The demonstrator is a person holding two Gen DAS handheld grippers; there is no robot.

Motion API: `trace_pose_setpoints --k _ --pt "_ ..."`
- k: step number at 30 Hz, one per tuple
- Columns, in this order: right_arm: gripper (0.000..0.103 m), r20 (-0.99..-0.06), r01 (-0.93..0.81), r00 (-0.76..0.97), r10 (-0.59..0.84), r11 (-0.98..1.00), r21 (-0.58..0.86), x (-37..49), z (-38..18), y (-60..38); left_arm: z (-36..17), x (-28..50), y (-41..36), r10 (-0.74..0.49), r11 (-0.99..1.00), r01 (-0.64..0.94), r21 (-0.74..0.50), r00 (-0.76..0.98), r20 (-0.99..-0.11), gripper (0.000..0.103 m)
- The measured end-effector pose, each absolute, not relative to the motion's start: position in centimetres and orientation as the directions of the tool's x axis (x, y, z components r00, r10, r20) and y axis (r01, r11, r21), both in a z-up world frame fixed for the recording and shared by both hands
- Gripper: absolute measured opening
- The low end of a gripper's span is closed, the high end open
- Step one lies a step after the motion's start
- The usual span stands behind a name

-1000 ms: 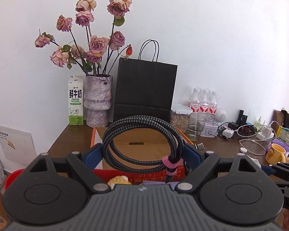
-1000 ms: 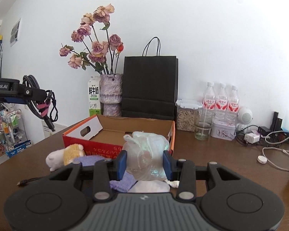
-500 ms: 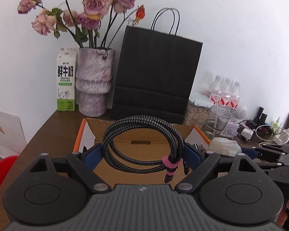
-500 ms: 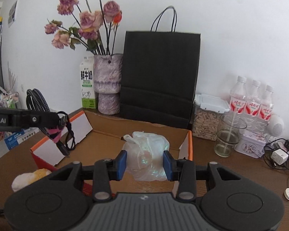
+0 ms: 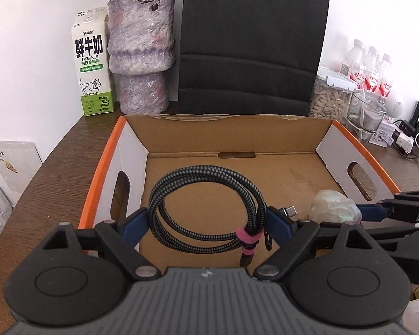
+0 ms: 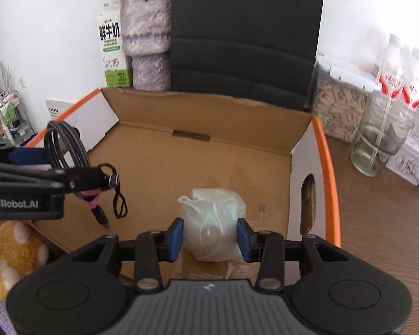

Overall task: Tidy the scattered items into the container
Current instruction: 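Carry the cable and plastic bag into the cardboard box with both tools, then open both tools to drop the cable and bag, then withdraw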

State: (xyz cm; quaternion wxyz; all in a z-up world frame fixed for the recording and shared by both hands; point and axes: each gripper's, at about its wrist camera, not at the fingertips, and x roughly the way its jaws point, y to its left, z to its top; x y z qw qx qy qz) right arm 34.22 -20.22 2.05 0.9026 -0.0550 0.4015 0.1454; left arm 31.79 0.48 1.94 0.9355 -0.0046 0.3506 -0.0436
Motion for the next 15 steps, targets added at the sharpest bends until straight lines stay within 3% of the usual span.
trace_pose_setpoints --k 12,15 --pt "0.042 -0.759 -0.308 0.61 0.227 0.951 0.037 32.1 2.3 -20.9 2.3 28.8 0.6 -0.135 0.991 0.11 -0.08 0.724 -0.676 0.09" --pt "0.063 -0.743 -0.296 0.634 0.215 0.955 0.023 31.5 2.9 -21.0 2.6 28.3 0.1 -0.125 0.992 0.114 -0.061 0.729 -0.673 0.091"
